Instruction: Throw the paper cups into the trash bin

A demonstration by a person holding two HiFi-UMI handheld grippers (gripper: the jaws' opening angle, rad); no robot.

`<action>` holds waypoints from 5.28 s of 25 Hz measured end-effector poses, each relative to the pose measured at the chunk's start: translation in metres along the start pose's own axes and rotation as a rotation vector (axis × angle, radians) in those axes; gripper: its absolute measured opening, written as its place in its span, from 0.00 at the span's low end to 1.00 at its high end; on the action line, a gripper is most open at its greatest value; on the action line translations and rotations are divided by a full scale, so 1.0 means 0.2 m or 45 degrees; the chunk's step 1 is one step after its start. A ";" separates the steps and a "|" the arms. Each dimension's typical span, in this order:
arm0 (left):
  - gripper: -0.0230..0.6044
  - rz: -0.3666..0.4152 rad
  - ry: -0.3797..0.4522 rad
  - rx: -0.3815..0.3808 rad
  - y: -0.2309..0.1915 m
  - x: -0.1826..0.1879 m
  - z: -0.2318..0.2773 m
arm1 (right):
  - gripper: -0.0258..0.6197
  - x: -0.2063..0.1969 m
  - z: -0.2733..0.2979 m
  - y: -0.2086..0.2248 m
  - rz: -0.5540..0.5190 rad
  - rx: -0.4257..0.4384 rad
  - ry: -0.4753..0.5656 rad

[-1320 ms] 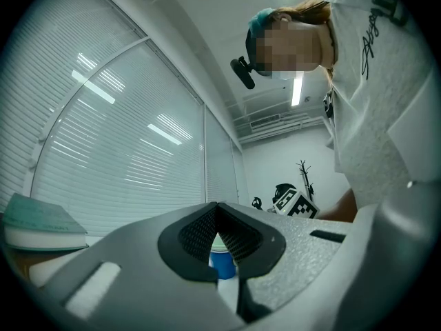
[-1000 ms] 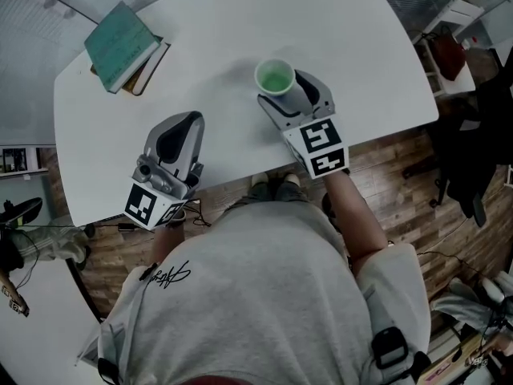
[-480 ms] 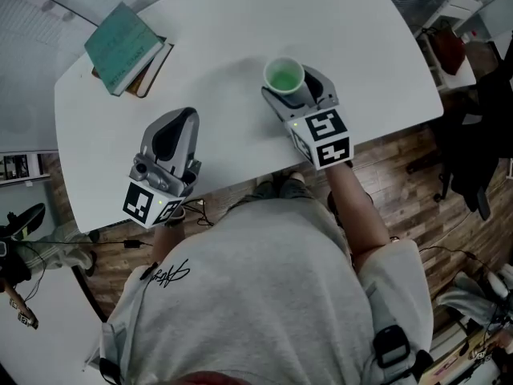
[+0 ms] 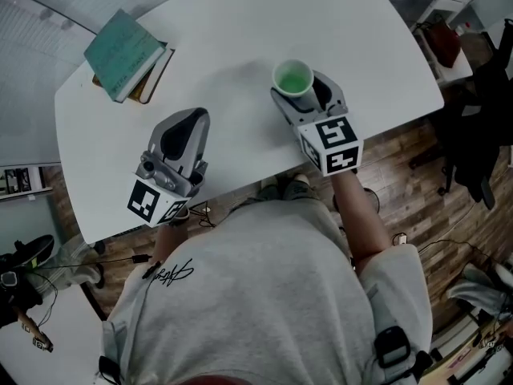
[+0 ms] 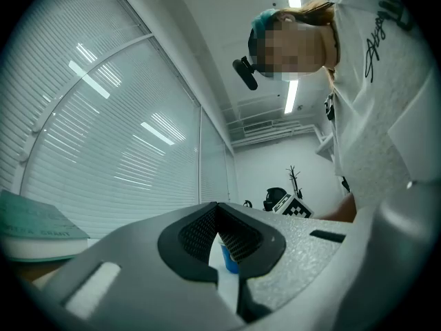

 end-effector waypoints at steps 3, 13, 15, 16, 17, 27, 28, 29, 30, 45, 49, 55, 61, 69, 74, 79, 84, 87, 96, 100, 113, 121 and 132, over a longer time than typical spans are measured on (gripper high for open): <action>0.03 -0.023 0.000 -0.039 0.01 -0.02 0.01 | 0.52 0.02 -0.05 -0.02 -0.002 -0.029 0.050; 0.03 -0.072 0.016 -0.169 0.08 -0.06 0.07 | 0.52 0.18 -0.30 -0.10 -0.024 -0.095 0.206; 0.03 -0.074 0.017 -0.194 0.11 -0.06 0.10 | 0.52 0.21 -0.36 -0.10 -0.047 -0.119 0.221; 0.03 -0.074 0.018 -0.207 0.13 -0.07 0.11 | 0.52 0.22 -0.39 -0.10 -0.053 -0.131 0.231; 0.03 -0.076 0.018 -0.219 0.15 -0.07 0.12 | 0.52 0.24 -0.42 -0.09 -0.055 -0.141 0.243; 0.03 -0.103 0.038 -0.322 0.44 -0.06 0.24 | 0.52 0.28 -0.81 -0.07 -0.055 -0.214 0.308; 0.03 -0.098 0.042 -0.338 0.47 -0.05 0.25 | 0.52 0.28 -0.84 -0.07 -0.054 -0.216 0.311; 0.03 -0.089 0.045 -0.354 0.50 -0.05 0.26 | 0.52 0.27 -0.87 -0.07 -0.051 -0.218 0.310; 0.03 -0.082 0.048 -0.368 0.54 -0.04 0.27 | 0.52 0.27 -0.91 -0.08 -0.047 -0.220 0.305; 0.03 -0.163 0.095 -0.590 1.11 -0.07 0.49 | 0.52 0.19 -1.58 -0.03 -0.067 -0.390 0.294; 0.03 -0.204 0.081 -0.662 1.25 -0.12 0.55 | 0.52 0.16 -1.74 -0.01 -0.069 -0.459 0.291; 0.03 -0.257 0.077 -0.765 1.48 -0.17 0.67 | 0.52 0.11 -2.00 0.04 -0.059 -0.556 0.282; 0.03 -0.295 0.077 -0.852 1.70 -0.22 0.78 | 0.52 0.06 -2.25 0.07 -0.047 -0.648 0.299; 0.03 -0.318 0.059 -0.972 2.01 -0.30 0.89 | 0.52 -0.03 -2.55 0.11 -0.052 -0.724 0.288; 0.03 -0.330 0.049 -1.035 2.17 -0.35 0.94 | 0.52 -0.08 -2.72 0.14 -0.035 -0.773 0.285; 0.03 -0.345 0.051 -1.073 2.30 -0.36 0.99 | 0.52 -0.12 -2.87 0.14 -0.010 -0.818 0.294; 0.03 -0.367 0.040 -1.118 2.44 -0.39 1.05 | 0.52 -0.19 -3.00 0.16 0.015 -0.881 0.309; 0.03 -0.387 0.030 -1.154 2.47 -0.42 1.07 | 0.52 -0.23 -3.03 0.16 0.038 -0.909 0.307; 0.03 -0.439 0.000 -1.273 2.49 -0.54 1.14 | 0.52 -0.27 -3.01 0.15 0.046 -1.014 0.311; 0.03 -0.469 -0.024 -1.305 2.53 -0.59 1.14 | 0.52 -0.32 -3.03 0.13 0.061 -1.056 0.303; 0.03 -0.501 -0.098 -1.308 2.58 -0.76 1.23 | 0.52 -0.58 -3.05 0.23 0.155 -1.049 0.291; 0.03 -0.519 -0.147 -1.284 2.53 -0.91 1.18 | 0.52 -0.85 -2.96 0.24 0.218 -1.026 0.238; 0.03 -0.551 -0.221 -1.295 2.52 -1.14 1.09 | 0.52 -1.22 -2.89 0.26 0.318 -1.049 0.177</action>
Point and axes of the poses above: the fingertips, and each gripper's own axes: z forward along the fingers, y to its right, x out of its top, the point moved 8 cm from there along -z, backward along the fingers, and after that the axes turned 9 degrees about y, right-handed, at the moved point
